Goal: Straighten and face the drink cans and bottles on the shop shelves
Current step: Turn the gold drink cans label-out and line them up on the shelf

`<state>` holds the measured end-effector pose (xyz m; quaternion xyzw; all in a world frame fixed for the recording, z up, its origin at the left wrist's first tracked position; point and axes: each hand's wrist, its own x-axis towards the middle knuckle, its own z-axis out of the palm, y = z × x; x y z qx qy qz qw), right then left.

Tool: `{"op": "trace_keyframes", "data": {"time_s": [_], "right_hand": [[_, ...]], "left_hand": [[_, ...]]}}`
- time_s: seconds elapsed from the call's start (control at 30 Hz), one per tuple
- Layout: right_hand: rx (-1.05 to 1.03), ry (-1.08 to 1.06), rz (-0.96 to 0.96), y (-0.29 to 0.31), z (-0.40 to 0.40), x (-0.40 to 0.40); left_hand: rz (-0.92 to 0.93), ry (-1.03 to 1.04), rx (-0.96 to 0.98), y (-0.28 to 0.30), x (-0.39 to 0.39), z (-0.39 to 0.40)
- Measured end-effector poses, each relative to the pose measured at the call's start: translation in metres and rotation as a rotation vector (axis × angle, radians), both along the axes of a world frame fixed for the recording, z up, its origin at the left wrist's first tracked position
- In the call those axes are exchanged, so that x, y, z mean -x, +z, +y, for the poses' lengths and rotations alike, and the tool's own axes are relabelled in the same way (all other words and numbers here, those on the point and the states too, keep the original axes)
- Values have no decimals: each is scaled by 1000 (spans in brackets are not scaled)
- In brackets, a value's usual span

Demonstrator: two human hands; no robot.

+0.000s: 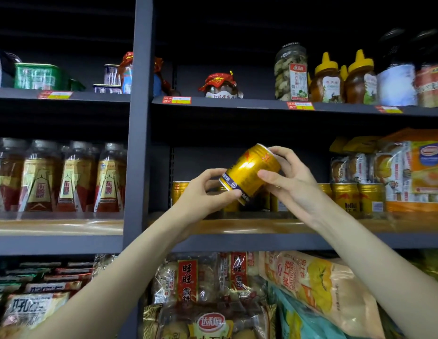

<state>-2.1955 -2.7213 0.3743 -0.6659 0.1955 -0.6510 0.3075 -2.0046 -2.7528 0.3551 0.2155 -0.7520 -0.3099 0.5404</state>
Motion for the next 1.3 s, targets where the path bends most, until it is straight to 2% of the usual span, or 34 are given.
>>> {"op": "trace_keyframes", "data": {"time_s": [0.07, 0.13, 0.23, 0.37, 0.47, 0.53, 0.6, 0.7, 0.8, 0.87, 1.0, 1.17, 1.3], "right_hand": [[11, -4, 28, -1, 1, 2], [87, -49, 138, -1, 2, 3], [215, -181, 356, -1, 3, 2], [291, -366, 427, 8, 0, 9], [205, -518, 353, 28, -12, 19], [97, -715, 379, 43, -29, 24], [2, -909, 511, 50, -45, 26], [-13, -978, 739, 44, -61, 24], [-59, -958, 856, 30, -69, 19], [-66, -1030, 939, 21, -74, 18], [-39, -1162, 1000, 14, -69, 30], [-43, -1205, 1048, 12, -53, 50], [-1, -1200, 1188, 13, -47, 60]], "left_hand": [[-22, 30, 43, -3, 0, -2], [-107, 91, 128, -6, 2, -5], [-312, 266, 294, -7, 6, -9], [-425, 554, 526, -1, 4, -13], [-495, 705, 550, 7, -8, -25], [-533, 809, 558, 12, -14, -33], [-593, 862, 534, 16, -17, -38], [-679, 907, 518, 14, -19, -40], [-661, 986, 593, 7, -16, -42], [-629, 1013, 621, 4, -14, -44], [-601, 1070, 640, 1, -10, -48], [-620, 1179, 639, 7, 8, -44], [-617, 1162, 696, 10, 25, -41]]}}
